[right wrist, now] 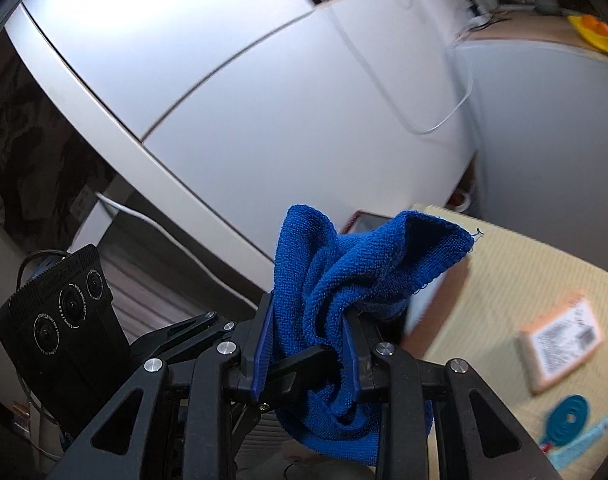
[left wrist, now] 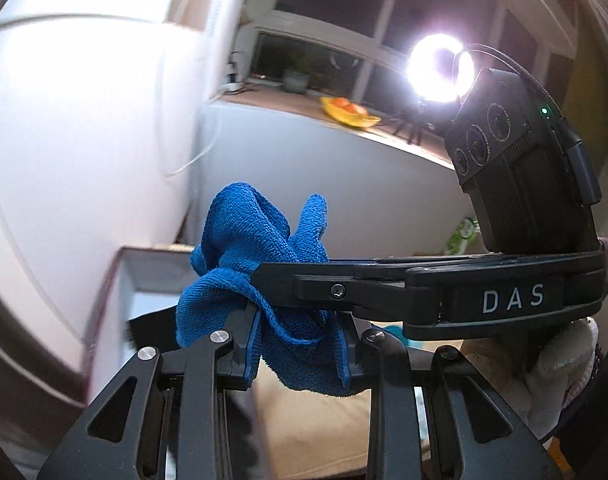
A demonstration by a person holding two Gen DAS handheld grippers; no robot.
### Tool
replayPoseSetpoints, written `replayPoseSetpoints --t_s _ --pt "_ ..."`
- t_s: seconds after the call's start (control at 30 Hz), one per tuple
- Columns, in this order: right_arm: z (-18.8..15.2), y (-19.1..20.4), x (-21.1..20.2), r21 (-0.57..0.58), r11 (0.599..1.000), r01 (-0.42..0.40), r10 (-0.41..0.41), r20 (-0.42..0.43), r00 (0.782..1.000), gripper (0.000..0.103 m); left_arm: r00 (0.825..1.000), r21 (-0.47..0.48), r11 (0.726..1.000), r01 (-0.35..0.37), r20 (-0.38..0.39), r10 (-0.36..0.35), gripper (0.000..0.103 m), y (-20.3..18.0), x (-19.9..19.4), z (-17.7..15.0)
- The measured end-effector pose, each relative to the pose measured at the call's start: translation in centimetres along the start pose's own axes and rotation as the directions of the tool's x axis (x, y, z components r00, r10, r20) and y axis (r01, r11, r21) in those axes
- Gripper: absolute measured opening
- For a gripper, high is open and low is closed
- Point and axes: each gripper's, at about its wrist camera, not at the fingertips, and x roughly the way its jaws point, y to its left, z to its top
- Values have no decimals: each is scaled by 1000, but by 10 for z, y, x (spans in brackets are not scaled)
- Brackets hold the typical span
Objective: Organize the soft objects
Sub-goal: 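Lift the blue towel and carry it over the red-brown box, then lower the towel into the box and open both grippers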
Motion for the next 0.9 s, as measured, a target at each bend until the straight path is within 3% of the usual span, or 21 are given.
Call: replayPoseSetpoints --t_s 0.17,0.47,0.7,0.73,0.8,0.9 --pt "5 10 48 -11 1000 5 -5 -36 999 28 999 -59 998 -19 -35 17 27 42 9 -6" --pt "20 -13 105 14 999 32 -31 -98 995 28 996 -108 993 -48 -76 39 28 74 48 -5" --pt "29 -34 126 32 996 89 -84 -124 989 28 979 -74 985 -155 -142 143 28 79 80 -19" --pt "30 -39 127 44 994 100 -94 -124 988 34 976 -72 984 -164 -154 152 28 81 84 -21" --pt "33 -48 124 66 992 109 -101 -113 988 46 974 -89 981 -170 -168 153 31 84 87 -26" --pt "33 -56 117 77 990 121 -114 -90 989 48 967 -106 973 -206 -176 186 56 87 87 -32"
